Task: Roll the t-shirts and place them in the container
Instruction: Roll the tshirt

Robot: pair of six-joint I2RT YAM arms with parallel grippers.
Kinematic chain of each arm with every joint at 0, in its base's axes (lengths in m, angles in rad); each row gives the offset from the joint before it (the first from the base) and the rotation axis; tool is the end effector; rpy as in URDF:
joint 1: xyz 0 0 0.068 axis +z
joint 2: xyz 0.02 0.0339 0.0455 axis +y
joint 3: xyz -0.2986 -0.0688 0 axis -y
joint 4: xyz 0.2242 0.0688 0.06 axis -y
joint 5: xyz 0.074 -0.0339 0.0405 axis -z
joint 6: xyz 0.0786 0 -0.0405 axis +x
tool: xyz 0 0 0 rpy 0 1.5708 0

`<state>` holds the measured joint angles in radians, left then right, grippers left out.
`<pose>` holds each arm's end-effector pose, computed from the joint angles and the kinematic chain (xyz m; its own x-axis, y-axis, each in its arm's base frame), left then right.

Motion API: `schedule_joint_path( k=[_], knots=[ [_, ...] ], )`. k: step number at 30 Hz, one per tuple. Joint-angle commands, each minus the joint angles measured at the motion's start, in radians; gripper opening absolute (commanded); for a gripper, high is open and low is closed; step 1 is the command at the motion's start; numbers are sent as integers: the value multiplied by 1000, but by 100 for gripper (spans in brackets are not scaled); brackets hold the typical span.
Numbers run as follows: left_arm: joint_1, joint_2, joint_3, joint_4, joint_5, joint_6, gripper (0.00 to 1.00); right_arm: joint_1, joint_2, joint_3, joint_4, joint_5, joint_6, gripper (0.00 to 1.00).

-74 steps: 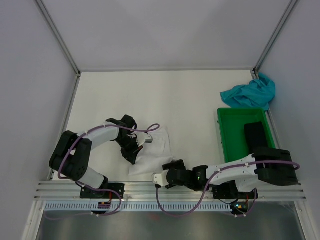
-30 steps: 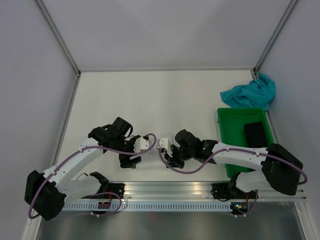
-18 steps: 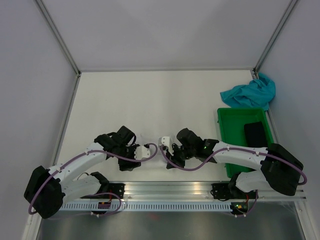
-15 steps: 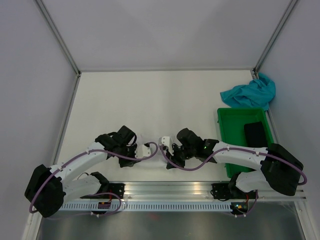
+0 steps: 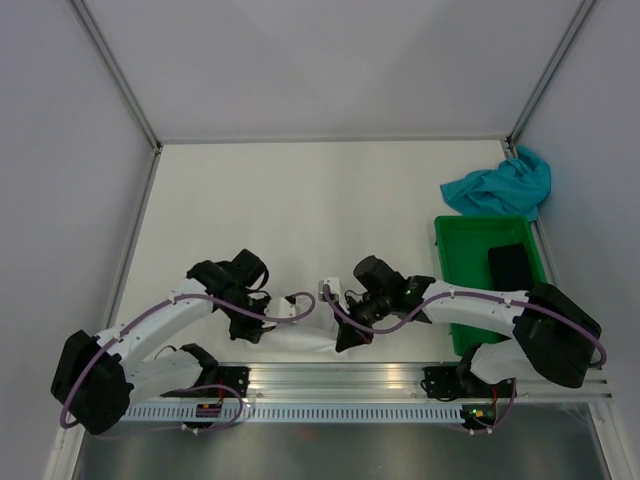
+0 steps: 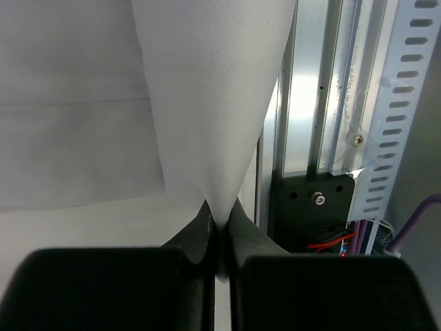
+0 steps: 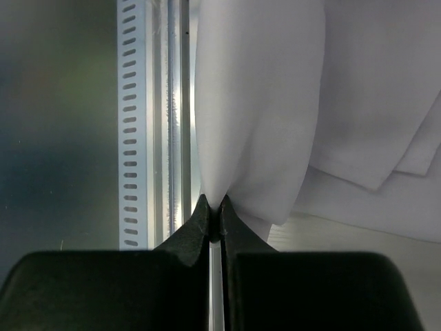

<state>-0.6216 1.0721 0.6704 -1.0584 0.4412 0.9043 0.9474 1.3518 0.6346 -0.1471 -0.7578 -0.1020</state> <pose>0.0805 -0.0989 0.1991 -0.0555 0.9140 -0.4019 0.9843 -0.0174 -0.1756 0.1013 0.2334 0.2031 -0.3552 -0.6206 -0.6990 -0.8910 -0.0014 0.4540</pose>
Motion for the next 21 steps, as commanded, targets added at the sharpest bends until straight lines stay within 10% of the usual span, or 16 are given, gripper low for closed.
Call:
schedule_joint_path(
  k=[1, 13, 21],
  knots=[
    [33, 58, 49, -97, 42, 116, 2, -41, 71, 16, -42, -97, 19, 4],
    [164, 247, 93, -83, 119, 174, 2, -113, 8, -61, 209, 38, 206, 64],
    [184, 269, 100, -81, 156, 170, 2, -21, -97, -274, 582, 276, 401, 74]
  ],
)
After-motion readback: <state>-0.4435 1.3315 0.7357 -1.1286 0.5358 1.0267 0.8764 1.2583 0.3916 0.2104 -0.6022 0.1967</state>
